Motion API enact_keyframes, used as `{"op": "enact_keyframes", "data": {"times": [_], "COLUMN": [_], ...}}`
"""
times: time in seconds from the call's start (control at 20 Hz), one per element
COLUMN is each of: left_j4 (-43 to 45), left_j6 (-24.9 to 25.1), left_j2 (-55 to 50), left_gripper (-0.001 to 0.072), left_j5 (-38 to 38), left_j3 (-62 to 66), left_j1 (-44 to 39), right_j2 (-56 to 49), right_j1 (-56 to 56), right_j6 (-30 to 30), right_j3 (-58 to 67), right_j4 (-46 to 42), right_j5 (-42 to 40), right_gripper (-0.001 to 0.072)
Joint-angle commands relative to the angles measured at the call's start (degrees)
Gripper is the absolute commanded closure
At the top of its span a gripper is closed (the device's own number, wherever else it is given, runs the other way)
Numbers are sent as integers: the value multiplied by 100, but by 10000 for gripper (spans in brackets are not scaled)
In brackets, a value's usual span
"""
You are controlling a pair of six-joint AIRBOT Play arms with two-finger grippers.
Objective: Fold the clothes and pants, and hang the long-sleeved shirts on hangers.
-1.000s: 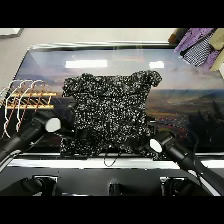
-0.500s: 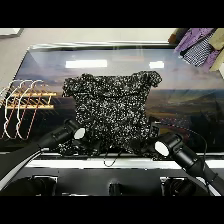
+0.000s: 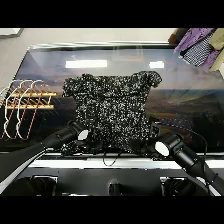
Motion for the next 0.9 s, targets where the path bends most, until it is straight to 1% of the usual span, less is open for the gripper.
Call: {"op": "enact_keyframes", "data": {"times": [0.0,0.1,0.2,0.35,0.55,0.8,0.85], "left_j4": [9,11,11,-13,-98,-160,-160], "left_j6": [0,28,138,153,175,170,168], "left_j2": [2,61,195,407,444,437,409], "left_gripper": [678,678,678,677,677,673,644], "left_j5": [0,-223,-269,-315,-667,-435,-396], "left_j3": [28,157,302,474,529,527,527], "left_j1": [-4,-4,-4,-4,-7,-7,-7], "right_j2": [7,11,11,11,11,9,9], "right_j1": [7,7,7,7,7,7,7], "right_j6": [7,2,-20,-17,-42,-195,-195], "right_j3": [4,96,267,393,396,396,396], "right_j4": [17,-57,-229,-282,-219,-221,-221], "right_j5": [63,313,494,511,531,463,428], "right_gripper": [671,671,671,671,671,671,671]}}
